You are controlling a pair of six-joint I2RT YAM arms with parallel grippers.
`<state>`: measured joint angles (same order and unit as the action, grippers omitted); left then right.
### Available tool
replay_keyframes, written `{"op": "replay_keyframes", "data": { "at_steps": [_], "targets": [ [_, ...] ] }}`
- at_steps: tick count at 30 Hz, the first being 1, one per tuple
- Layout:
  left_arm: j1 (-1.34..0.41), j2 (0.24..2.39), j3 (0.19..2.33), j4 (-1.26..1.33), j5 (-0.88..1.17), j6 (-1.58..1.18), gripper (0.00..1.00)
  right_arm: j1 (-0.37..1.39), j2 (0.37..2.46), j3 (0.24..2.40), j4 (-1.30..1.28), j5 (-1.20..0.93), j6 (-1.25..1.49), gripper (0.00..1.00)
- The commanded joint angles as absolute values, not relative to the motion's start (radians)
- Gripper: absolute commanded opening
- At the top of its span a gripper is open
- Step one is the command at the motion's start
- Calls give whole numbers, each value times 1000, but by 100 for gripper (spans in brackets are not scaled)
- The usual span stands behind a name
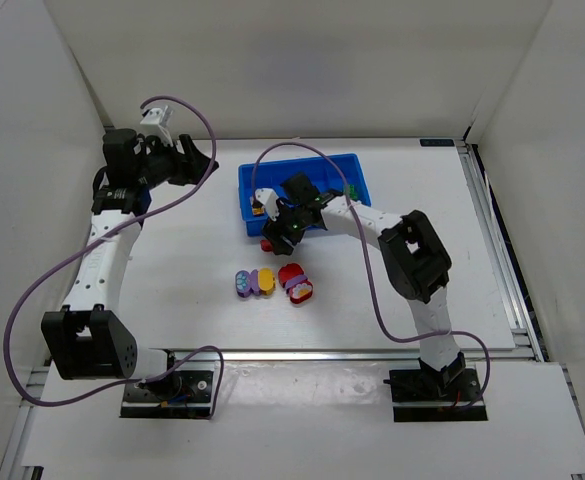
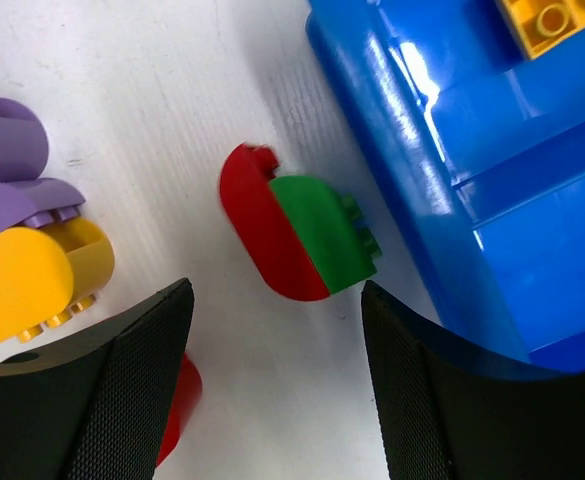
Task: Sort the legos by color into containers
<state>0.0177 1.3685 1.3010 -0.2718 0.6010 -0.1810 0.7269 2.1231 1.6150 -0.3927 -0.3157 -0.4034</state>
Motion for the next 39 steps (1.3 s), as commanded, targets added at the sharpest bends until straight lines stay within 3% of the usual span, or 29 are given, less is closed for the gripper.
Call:
{"op": "replay_keyframes", "data": {
  "at_steps": [1, 11, 30, 34, 39],
  "targets": [
    [21, 1338, 1290, -255, 594, -179, 75, 729, 2149, 1661, -342, -295, -379, 72],
    [21, 1344, 1279, -250, 601, -181, 75, 753, 2180, 1677, -318, -316, -383, 72],
    [28, 1341, 1261, -261, 600, -187, 75, 799, 2220, 1755, -373, -610, -452, 71],
    [28, 1336, 1252, -259, 603, -199, 75, 799, 2175, 1733, -356, -546, -413, 71],
    [26, 1322, 1218, -230, 603, -219, 75, 801, 2108, 1697, -344, -209, -232, 72]
  ]
}}
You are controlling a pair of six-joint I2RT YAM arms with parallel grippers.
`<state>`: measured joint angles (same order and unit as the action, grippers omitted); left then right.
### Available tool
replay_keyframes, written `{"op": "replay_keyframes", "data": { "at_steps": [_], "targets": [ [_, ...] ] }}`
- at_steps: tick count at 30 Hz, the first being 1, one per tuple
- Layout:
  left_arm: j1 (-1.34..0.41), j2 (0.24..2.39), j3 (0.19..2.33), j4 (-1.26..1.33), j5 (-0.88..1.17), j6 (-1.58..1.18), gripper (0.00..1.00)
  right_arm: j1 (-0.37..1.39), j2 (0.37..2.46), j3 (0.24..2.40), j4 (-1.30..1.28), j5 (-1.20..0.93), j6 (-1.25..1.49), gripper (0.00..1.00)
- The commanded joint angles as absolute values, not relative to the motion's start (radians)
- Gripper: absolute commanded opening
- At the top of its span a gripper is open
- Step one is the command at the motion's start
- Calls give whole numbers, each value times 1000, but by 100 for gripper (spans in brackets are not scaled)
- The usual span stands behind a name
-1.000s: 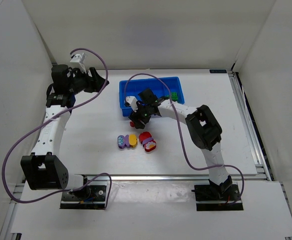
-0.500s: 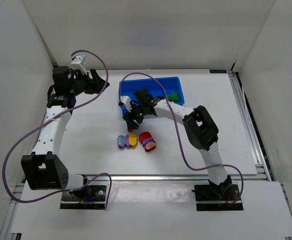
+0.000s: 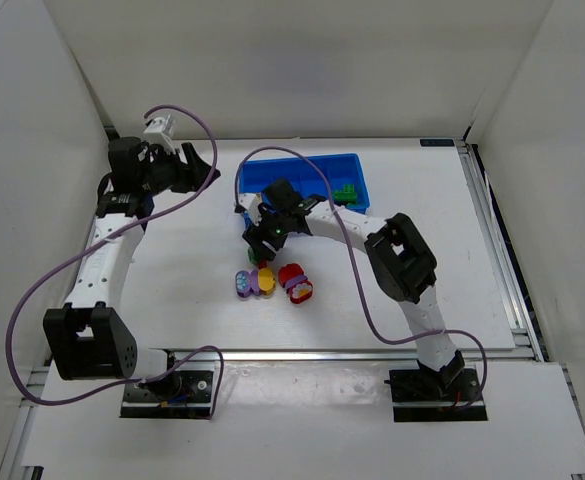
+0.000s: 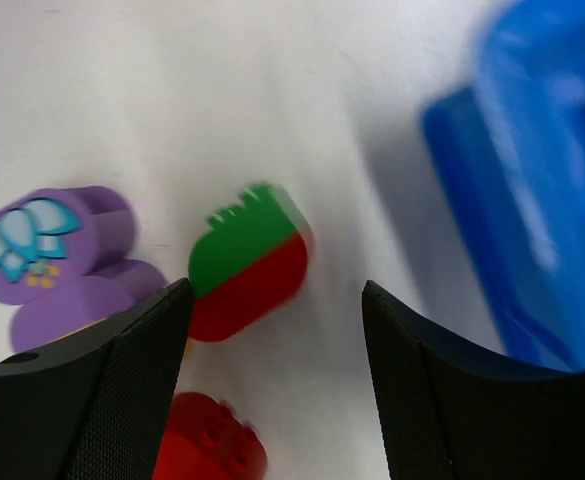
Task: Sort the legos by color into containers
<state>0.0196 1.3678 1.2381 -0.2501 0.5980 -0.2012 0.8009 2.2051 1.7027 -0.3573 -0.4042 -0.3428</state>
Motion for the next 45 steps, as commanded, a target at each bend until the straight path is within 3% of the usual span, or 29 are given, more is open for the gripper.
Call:
{"op": "replay_keyframes", "data": {
  "at_steps": [1, 5, 11, 18, 45],
  "targets": [
    [28, 1321, 1216, -229, 600, -222, 75, 801, 2089, 1697, -351, -174, -213, 72],
    [28, 1315, 1204, -218, 600, -230, 75, 802, 2057, 1704, -376, -72, -103, 72],
    [28, 1307, 1201, -219, 592, -221, 75, 833, 2045, 1677, -400, -118, -48, 70],
    [28, 1307, 1206, -226, 592, -216, 75, 864, 2043, 1651, -396, -235, -116, 73],
    [28, 1321, 1207, -210, 597, -216, 75, 830, 2106, 1603, -348, -184, -209, 70]
  ]
}}
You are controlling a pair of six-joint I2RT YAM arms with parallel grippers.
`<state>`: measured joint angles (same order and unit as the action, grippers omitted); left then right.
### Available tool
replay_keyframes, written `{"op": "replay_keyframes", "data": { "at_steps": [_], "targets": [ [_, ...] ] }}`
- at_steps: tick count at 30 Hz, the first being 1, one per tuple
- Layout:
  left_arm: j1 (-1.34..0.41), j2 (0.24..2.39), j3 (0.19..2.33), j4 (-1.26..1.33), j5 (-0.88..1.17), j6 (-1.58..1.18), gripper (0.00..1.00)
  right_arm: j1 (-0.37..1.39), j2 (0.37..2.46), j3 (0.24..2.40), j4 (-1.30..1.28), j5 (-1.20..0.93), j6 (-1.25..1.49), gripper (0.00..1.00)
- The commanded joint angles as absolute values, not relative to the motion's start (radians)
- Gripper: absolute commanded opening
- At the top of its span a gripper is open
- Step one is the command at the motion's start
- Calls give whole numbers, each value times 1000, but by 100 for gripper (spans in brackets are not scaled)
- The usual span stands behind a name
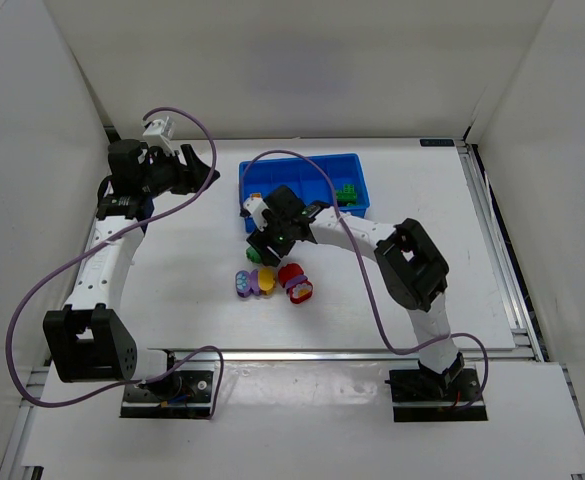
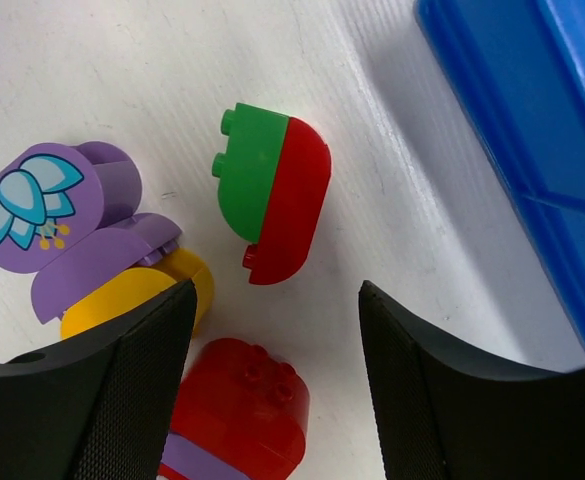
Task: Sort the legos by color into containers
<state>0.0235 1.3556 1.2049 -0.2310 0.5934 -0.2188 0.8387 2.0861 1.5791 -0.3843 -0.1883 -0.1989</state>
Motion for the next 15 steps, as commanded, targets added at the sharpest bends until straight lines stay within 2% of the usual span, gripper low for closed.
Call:
{"op": "replay_keyframes", "data": {
  "at_steps": [1, 15],
  "targets": [
    [26, 1321, 1209, -210, 595, -216, 75, 830, 2108, 1606, -348, -184, -209, 68],
    [26, 1327, 1206, -213, 592, -207, 75, 827, 2161, 1664, -347, -202, -222, 64]
  ]
}}
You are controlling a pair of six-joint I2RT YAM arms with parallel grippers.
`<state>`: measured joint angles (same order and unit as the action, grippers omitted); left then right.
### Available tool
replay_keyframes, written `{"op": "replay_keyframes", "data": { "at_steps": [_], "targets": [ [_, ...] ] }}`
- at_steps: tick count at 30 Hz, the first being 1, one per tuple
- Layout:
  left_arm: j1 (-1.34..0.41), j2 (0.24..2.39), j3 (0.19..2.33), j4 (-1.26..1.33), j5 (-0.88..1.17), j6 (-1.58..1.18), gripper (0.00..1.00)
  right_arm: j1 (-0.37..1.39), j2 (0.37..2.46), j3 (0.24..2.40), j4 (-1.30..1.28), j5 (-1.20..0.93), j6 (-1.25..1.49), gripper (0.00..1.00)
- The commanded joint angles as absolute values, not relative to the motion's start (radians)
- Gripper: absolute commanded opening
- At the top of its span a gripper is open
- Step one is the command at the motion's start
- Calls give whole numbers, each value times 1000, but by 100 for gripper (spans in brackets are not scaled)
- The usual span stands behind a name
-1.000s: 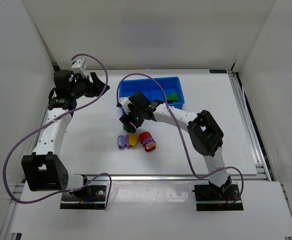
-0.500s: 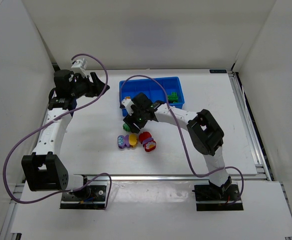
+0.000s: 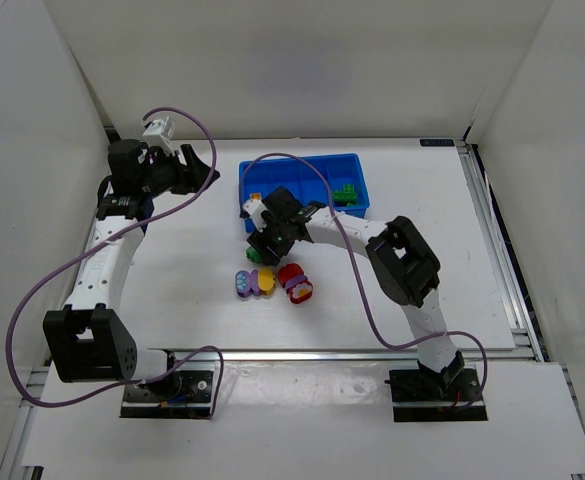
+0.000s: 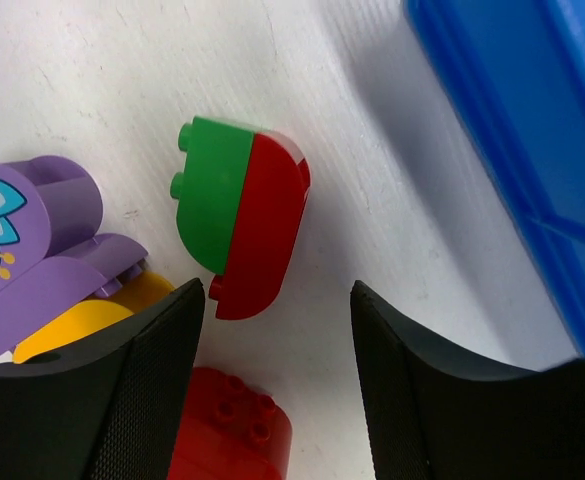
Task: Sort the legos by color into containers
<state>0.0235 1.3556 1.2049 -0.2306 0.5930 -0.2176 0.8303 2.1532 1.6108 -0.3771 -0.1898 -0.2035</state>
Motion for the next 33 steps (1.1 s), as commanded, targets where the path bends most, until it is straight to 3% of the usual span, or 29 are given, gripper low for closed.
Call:
{"op": "replay_keyframes", "data": {
  "at_steps": [1, 8, 19, 25, 33],
  "targets": [
    [26, 1325, 1206, -213, 592, -206, 75, 827, 2164, 1669, -348, -202, -222, 64],
    [28, 1324, 1203, -216, 597, -204, 75, 827, 2178, 1678, -342, -210, -238, 61],
    [28, 1327, 1201, -216, 597, -204, 75, 827, 2186, 1663, -336, -225, -265, 40],
    [29, 1319, 1181, -216, 614, -219, 75, 827, 2151, 1617, -308, -252, -276, 21],
    [29, 1253, 1094, -195, 684, -220, 76, 805, 2062, 1589, -322, -299, -242, 13]
  ]
}}
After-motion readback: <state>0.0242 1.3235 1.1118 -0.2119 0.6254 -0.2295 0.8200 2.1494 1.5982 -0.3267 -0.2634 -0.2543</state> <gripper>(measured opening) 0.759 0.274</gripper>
